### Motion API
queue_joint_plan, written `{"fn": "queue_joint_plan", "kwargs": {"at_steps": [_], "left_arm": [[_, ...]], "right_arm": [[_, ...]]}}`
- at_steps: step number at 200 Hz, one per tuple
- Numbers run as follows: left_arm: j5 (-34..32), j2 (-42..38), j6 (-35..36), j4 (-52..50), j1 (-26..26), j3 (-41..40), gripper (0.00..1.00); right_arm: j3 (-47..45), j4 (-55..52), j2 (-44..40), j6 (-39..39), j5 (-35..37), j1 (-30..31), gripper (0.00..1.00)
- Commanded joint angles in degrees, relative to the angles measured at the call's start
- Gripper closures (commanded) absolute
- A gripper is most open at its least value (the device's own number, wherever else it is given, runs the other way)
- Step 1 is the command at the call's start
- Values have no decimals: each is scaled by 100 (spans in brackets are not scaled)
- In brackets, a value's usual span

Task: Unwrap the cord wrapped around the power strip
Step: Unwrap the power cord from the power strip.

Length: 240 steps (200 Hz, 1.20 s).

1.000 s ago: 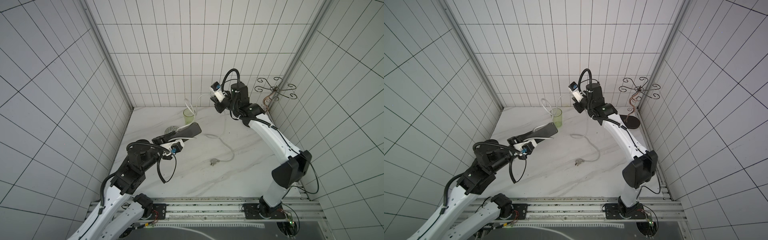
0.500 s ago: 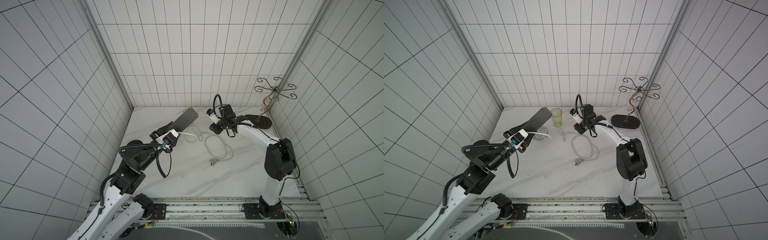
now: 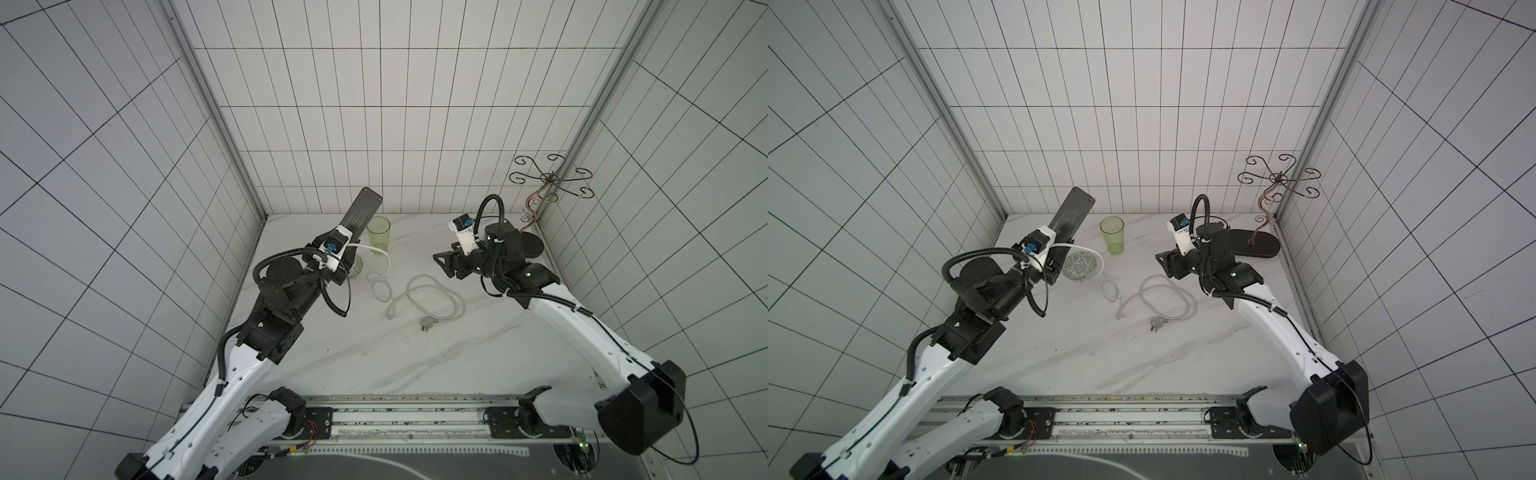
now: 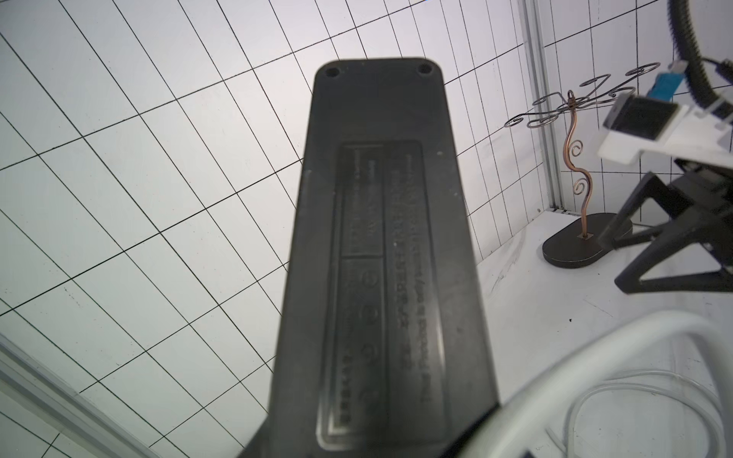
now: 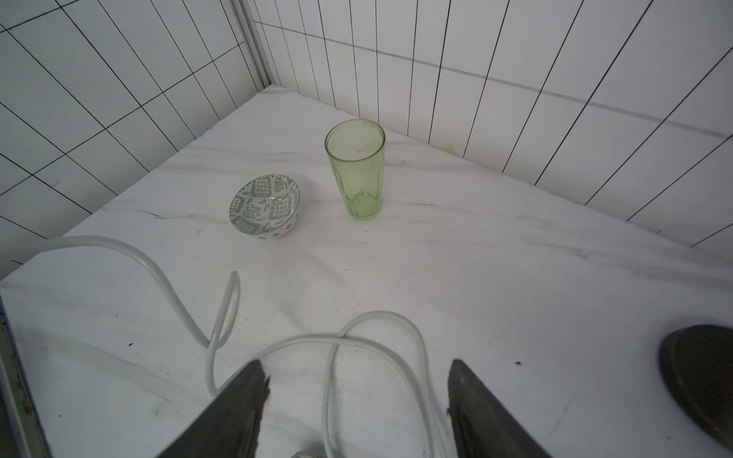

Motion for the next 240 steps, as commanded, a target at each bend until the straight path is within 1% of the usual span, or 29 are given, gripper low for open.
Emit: {"fn": "queue_joint_plan", "kwargs": {"at_steps": [1,16,30,43,60,77,88,100,117,149,156,164,176,194,221,240], "left_arm": [[33,-195,-172,332,16,121,100],[45,-277,-156,308,15,115,100],[83,-335,-148,273,13,122,100],[142,-372,-147,207,13,115,100],[245,-390,-129,127,14,104,100],[290,-416,-138,107,4,119,100],[297,-423,-136,65,4,177,100],[307,-434,-116,29,9,234,100],[318,-460,-84,-9,5,287,100],[276,-543,-59,-85,4,341,100],[271,-564,-59,-113,0,358,100],[285,-590,-50,-142,4,380,100],[302,-631,-25,-195,-1,410,100],[307,-687,11,-284,6,462,100],[318,-712,73,-385,-1,585,100],[288,-724,111,-415,4,657,100]], "right_arm": [[-816,81,202,1671,665,296,32],[-1031,118,434,2769,759,308,35],[-1014,188,789,3547,345,315,36],[-974,478,1094,4372,-127,362,39],[-1217,1470,1296,5688,-413,513,39],[-1630,2666,1473,7172,-434,689,41],[-1664,2938,1699,7880,-462,788,42],[-1513,2927,1945,8293,-406,922,44],[-991,2244,2315,8572,-121,1111,47],[375,367,3214,8561,349,1294,51],[496,192,3343,8623,467,1300,52],[583,225,3463,8650,568,1306,53],[907,115,3702,8498,712,1297,54],[1693,-652,4129,8145,896,1323,53],[2639,-1833,4645,7832,1610,1363,54],[2918,-2218,4873,7715,2064,1344,58]]}}
